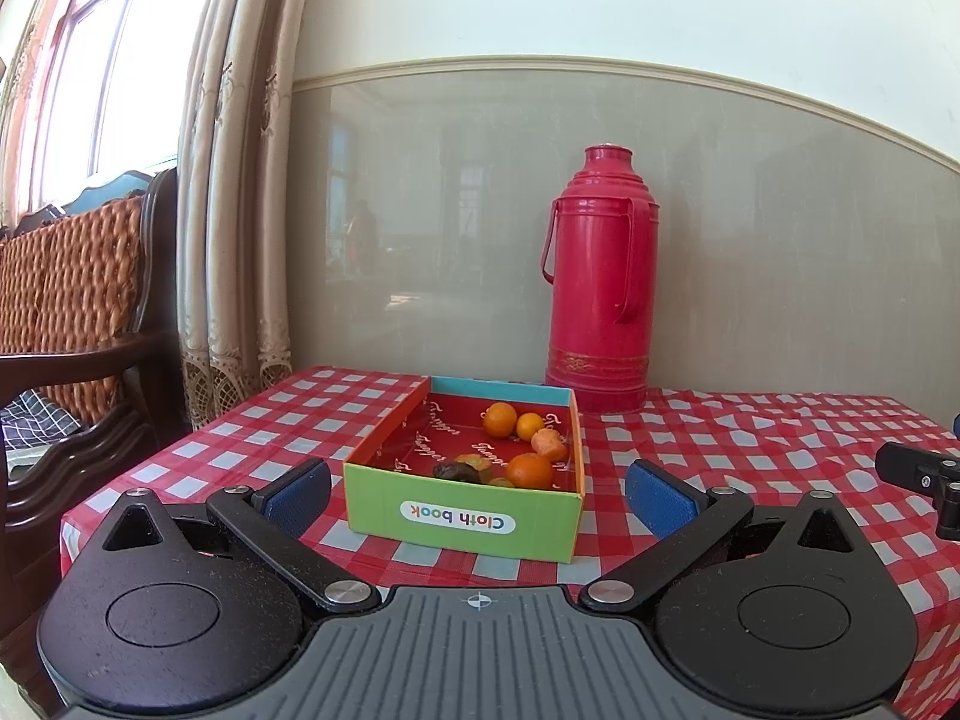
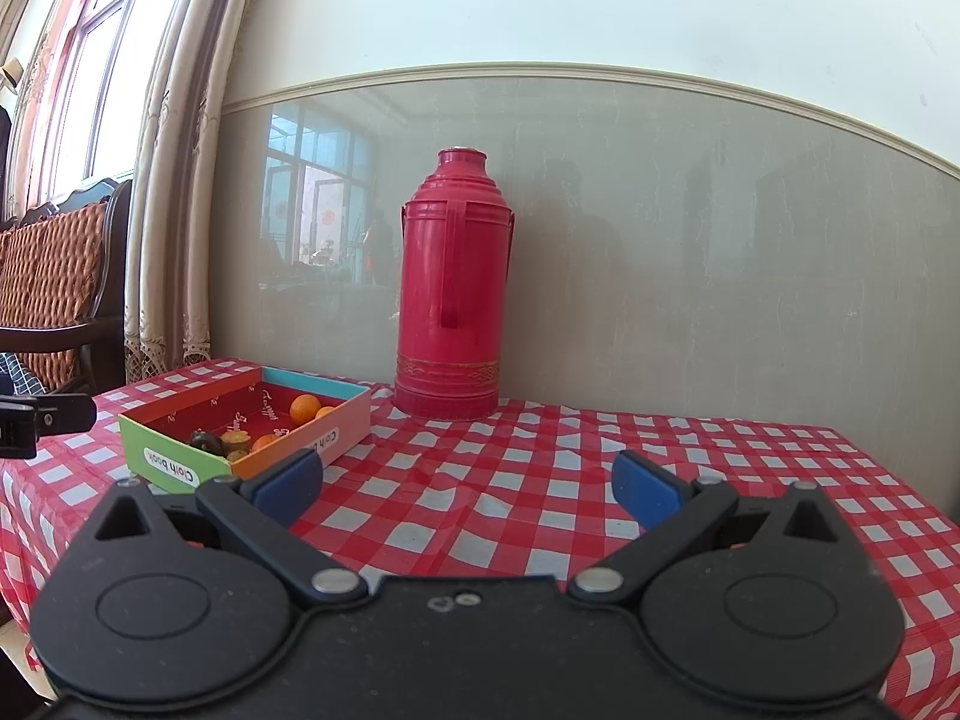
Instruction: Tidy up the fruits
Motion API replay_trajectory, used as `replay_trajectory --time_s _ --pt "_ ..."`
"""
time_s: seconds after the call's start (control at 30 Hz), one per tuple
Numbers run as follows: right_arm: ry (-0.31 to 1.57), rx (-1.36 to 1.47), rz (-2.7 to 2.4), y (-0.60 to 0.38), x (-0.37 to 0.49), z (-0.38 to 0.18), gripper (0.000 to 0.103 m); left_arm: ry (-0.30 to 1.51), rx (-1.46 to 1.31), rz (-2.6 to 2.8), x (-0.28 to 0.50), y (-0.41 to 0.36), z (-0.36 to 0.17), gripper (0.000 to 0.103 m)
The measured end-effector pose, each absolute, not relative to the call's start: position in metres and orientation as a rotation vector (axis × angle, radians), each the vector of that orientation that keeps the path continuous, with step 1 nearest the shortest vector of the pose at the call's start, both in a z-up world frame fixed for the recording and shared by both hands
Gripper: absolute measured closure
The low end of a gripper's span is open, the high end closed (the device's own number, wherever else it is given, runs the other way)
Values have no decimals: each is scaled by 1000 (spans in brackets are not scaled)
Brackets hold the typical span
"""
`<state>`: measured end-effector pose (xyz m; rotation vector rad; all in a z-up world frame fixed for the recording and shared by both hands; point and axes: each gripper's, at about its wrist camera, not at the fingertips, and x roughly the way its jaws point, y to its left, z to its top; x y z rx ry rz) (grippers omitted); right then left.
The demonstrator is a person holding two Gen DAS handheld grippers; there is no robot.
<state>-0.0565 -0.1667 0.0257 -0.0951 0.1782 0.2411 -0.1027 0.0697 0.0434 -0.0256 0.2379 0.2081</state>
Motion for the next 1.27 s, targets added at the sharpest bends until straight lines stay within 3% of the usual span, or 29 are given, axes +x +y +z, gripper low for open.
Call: replay_trajectory --time_s 1.27 --pt "177 -92 239 -167 -57 27 6 188 8 229 -110 64 45 0"
